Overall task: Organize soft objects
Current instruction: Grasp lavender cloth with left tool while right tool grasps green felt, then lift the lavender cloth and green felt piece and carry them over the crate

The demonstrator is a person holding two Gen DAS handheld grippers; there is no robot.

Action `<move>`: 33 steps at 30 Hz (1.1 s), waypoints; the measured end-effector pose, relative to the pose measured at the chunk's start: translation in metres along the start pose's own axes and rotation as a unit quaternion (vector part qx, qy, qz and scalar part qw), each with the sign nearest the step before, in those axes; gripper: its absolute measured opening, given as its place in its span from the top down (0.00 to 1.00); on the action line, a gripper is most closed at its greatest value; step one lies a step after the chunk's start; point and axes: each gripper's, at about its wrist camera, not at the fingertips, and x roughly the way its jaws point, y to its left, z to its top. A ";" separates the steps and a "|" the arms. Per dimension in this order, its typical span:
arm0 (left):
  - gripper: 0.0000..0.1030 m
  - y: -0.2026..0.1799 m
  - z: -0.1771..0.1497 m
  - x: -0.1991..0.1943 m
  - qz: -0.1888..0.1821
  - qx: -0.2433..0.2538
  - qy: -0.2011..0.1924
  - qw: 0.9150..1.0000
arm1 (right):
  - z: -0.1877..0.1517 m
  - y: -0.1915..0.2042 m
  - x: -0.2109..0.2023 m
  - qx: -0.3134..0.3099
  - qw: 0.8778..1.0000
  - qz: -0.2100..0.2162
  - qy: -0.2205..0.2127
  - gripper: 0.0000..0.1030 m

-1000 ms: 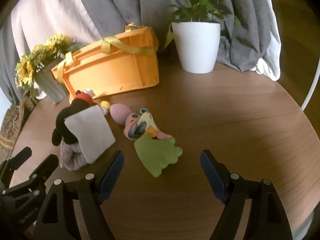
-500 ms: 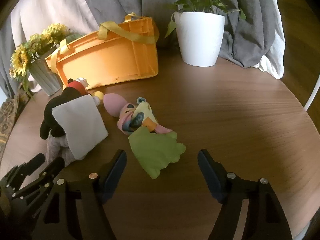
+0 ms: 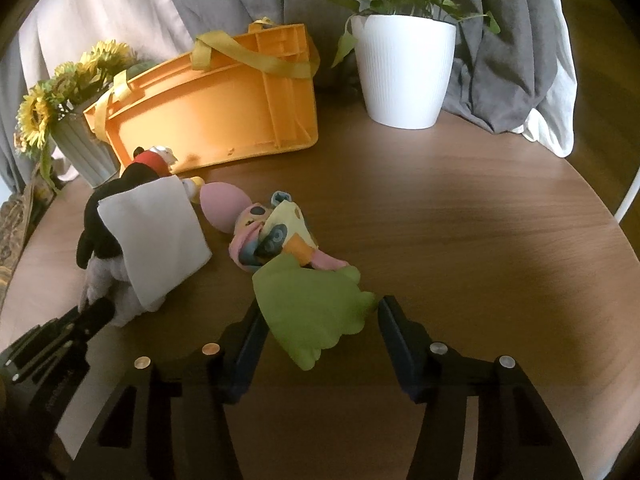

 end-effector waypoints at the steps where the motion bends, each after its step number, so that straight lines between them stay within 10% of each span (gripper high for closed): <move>1: 0.87 0.000 0.001 0.000 -0.001 0.000 0.000 1.000 | 0.000 0.000 0.000 -0.001 1.000 -0.001 -0.001 0.46; 33: 0.95 0.010 0.036 -0.100 -0.020 0.008 -0.099 0.995 | 0.039 0.033 -0.073 -0.022 0.995 0.068 -0.070 0.47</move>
